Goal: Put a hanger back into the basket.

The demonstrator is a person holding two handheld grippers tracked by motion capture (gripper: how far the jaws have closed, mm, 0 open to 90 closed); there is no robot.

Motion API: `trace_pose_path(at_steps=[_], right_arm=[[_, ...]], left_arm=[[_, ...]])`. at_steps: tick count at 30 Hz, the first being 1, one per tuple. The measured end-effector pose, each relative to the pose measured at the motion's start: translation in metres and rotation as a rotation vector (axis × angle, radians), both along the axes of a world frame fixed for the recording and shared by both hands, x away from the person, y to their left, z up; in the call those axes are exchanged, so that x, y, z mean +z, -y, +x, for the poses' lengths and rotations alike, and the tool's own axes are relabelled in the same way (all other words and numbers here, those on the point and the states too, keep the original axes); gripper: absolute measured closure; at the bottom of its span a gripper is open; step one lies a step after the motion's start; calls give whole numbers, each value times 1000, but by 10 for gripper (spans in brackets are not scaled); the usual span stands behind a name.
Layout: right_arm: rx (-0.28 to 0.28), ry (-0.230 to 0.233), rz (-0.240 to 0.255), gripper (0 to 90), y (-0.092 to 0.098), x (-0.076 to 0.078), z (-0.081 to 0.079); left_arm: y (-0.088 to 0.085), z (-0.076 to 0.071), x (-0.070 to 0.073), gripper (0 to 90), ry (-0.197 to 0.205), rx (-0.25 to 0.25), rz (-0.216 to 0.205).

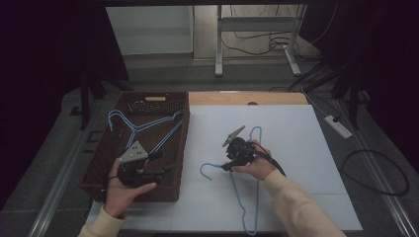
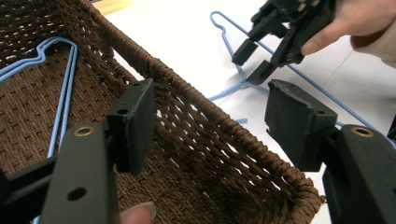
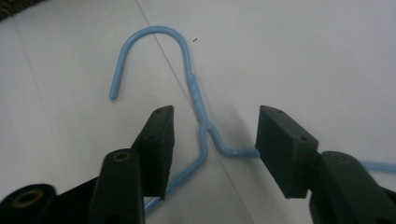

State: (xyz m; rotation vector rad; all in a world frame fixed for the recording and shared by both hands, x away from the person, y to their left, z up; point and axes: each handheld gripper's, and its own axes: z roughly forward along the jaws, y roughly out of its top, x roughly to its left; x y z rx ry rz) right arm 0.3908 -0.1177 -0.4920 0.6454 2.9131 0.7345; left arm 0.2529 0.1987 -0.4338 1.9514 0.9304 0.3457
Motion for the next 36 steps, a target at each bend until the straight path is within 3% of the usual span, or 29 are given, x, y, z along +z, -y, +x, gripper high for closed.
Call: trace_pose_path(at_steps=[9,20,26,29,36], right_arm=[[78,-5,-124,529,-22,-8,6],[145,-37,-246,786,-39,-8,9],[191,5,-312,861,-48,-7,2],[189,6,-306,862,-47,-7,2],[146,28,-239,863,-37,-2,2]], left_arm=[[0,0,0,352,0,-3,-3],[-1,0,0,352,3,2,-6],[-1,0,0,352,3,0,-5],[-1,0,0,352,3,-1,-5],[2,-2,1,353,5,-7,-6]])
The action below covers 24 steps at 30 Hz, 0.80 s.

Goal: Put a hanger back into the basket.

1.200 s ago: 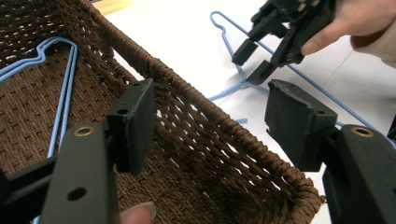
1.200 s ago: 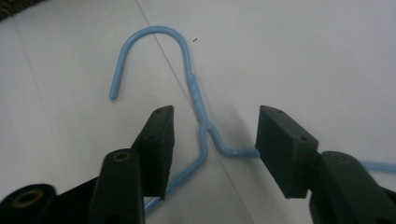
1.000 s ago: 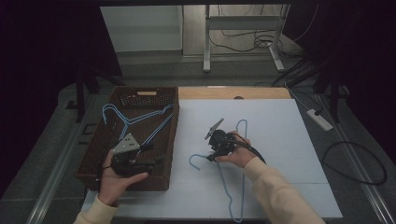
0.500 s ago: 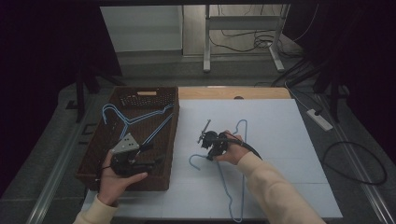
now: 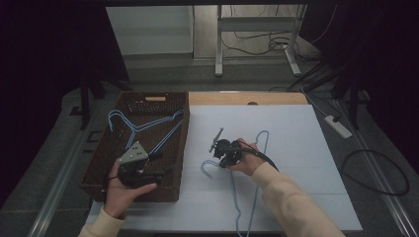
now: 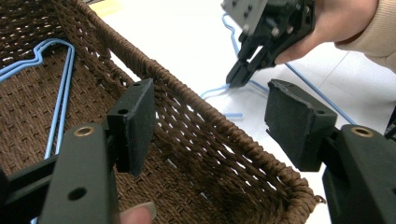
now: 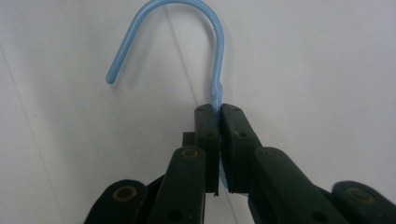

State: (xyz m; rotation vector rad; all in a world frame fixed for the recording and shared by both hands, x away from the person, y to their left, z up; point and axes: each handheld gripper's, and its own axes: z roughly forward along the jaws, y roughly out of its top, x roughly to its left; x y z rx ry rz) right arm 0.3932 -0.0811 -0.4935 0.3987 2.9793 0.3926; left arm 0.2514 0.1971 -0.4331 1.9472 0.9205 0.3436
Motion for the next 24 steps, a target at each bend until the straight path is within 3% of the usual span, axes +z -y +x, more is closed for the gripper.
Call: trace_pose_path(at_steps=[3,9,24], right_arm=[[-51,11,67,863,10,11,1],[-102,31,131,863,23,19,0],[-151,70,209,863,40,29,-5]], left_arm=[[3,-2,1,353,-1,-9,2],[16,-5,1,352,-30,-50,-6],[68,-6,-5,347,-143,-106,-6]])
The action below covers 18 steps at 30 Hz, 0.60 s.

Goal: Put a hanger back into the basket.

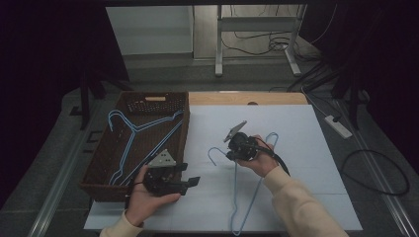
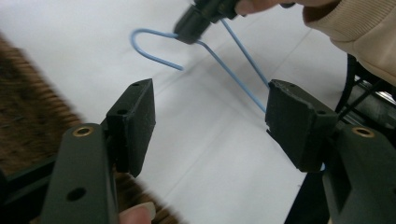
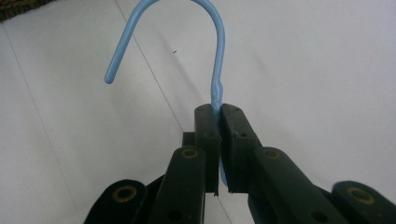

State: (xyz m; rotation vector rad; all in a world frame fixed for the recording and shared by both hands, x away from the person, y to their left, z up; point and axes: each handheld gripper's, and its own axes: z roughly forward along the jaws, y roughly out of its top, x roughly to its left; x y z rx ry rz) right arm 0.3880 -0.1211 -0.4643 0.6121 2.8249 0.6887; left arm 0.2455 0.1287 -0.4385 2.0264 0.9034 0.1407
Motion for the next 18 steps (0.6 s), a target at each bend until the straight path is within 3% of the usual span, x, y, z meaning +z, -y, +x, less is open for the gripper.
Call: trace_pose_path(at_steps=[8,13,18], right_arm=[[-8,6,19,863,2,1,-1],[-9,6,22,863,3,2,-2],[-10,11,29,863,3,3,-2]], left_arm=[[47,0,-10,337,-50,-73,52],[68,5,-20,335,-89,-86,79],[83,13,-32,330,-135,-84,80]])
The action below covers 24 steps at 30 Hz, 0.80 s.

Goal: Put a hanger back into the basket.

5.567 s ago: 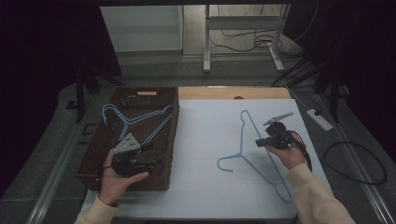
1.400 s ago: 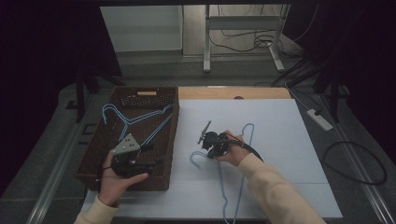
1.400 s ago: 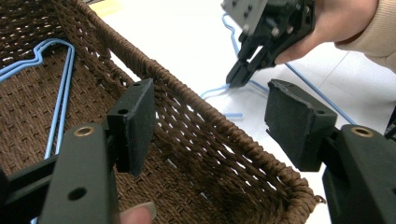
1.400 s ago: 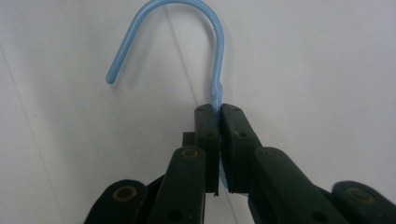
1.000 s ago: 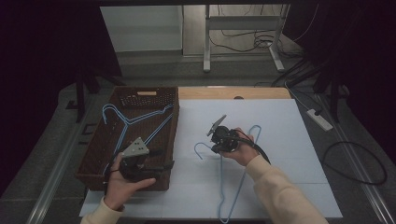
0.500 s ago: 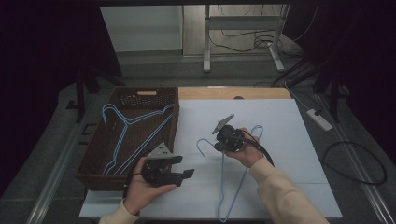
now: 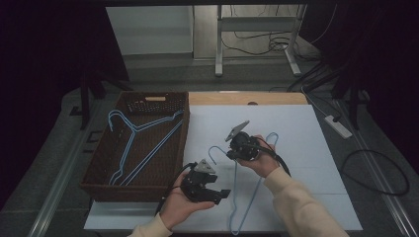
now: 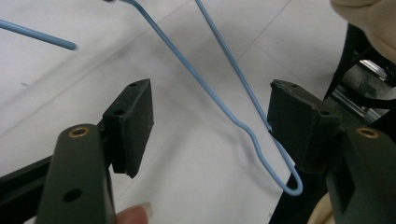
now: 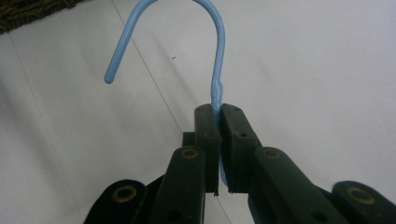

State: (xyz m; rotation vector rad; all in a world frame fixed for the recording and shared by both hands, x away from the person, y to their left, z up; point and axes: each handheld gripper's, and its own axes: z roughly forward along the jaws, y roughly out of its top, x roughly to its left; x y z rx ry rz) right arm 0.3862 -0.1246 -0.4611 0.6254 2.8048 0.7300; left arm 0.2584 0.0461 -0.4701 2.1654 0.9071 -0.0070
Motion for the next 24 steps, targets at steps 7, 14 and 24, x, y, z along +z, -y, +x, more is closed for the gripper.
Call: trace_pose_path(at_steps=[7,14,24], right_arm=[[-9,8,10,863,1,2,-1],[-15,14,18,863,2,3,-1],[-26,25,36,862,4,6,-2]], left_arm=[[28,9,-23,334,-33,9,23],[39,17,-37,396,-43,39,22],[42,26,-44,676,-80,61,-22]])
